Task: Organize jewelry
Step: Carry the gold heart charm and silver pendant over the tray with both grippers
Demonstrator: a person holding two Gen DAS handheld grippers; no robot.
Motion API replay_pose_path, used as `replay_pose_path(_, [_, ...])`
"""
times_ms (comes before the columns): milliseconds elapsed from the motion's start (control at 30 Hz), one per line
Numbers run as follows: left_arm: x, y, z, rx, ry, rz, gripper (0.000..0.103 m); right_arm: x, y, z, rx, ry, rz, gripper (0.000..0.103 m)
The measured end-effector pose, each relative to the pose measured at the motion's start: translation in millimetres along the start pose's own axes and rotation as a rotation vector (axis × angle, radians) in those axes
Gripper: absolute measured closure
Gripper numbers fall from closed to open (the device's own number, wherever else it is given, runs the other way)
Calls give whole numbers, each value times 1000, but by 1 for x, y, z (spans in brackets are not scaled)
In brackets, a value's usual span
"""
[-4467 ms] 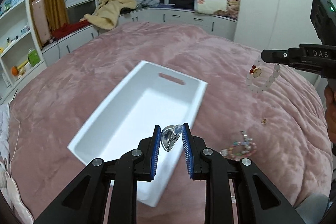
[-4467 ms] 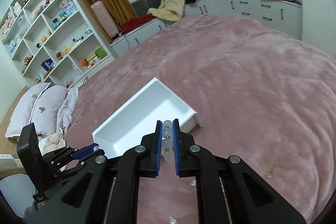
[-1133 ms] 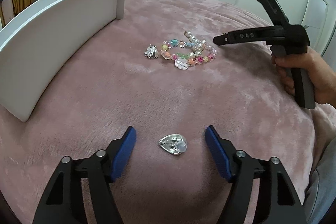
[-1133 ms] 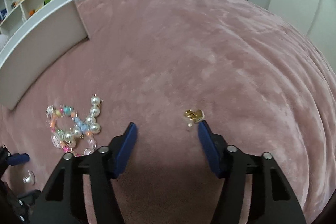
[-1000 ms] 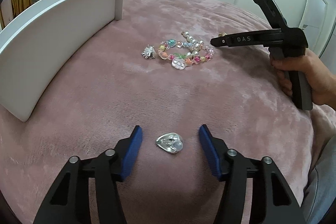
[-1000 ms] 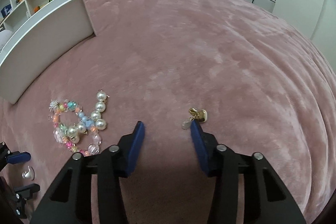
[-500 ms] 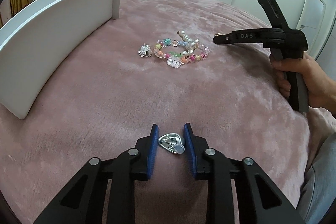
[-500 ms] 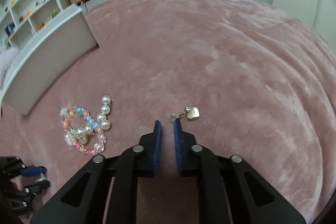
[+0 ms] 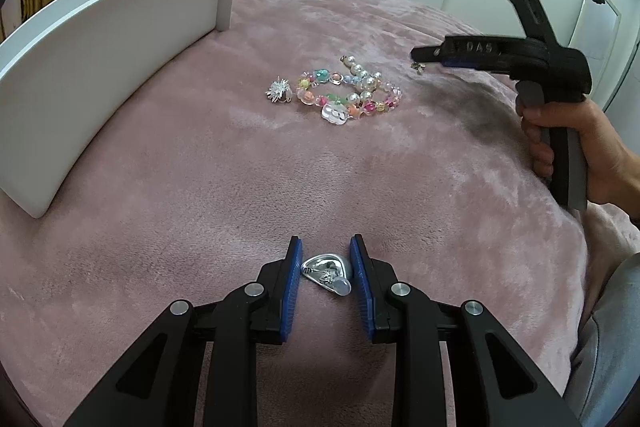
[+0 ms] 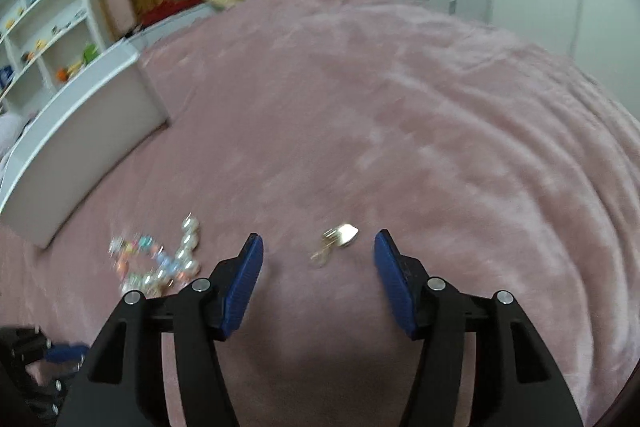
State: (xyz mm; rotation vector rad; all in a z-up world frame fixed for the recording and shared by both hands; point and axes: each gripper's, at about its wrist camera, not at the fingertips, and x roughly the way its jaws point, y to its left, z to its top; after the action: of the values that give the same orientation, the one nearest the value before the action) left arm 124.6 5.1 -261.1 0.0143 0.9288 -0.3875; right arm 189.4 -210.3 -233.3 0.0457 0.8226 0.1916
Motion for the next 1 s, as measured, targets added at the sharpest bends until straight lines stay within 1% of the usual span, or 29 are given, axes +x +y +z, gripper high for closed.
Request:
replay_pose_path(33, [0, 0, 0, 0, 1, 0, 73, 2, -3, 3, 9, -7, -10, 45])
replay_pose_path(67, [1, 1, 0, 0, 3, 0, 73, 10, -6, 7, 22, 9, -11, 44])
replay_pose_path(133, [2, 1, 1, 3, 9, 1, 73, 26, -6, 9, 15, 50, 2, 51])
replay_pose_path(167, [1, 0, 1, 6, 11, 1, 73, 37, -3, 7, -9, 83, 0, 52])
replay_pose_path(200, [0, 1, 2, 9, 13, 1, 74, 41, 0, 6, -30, 91, -8, 56])
replay_pose_path(267, [-1, 0, 3, 19, 17, 2, 74, 41, 2, 4, -47, 87, -10, 70])
replay_pose_path(300, [-1, 1, 3, 22, 18, 2, 74, 39, 0, 4, -46, 85, -12, 82])
replay_pose_path(500, [-1, 1, 5, 21, 20, 1, 74, 31, -2, 2, -54, 62, -7, 82])
replay_pose_path(667, [-7, -1, 8, 34, 8, 7, 74, 13, 0, 5, -55, 32, -14, 82])
replay_pose_path(867, [-26, 4, 26, 38, -36, 15, 74, 2, 11, 13, -76, 32, -19, 82])
replay_pose_path(1000, [-41, 6, 43, 52, -68, 24, 74, -12, 27, 29, -122, 9, -9, 82])
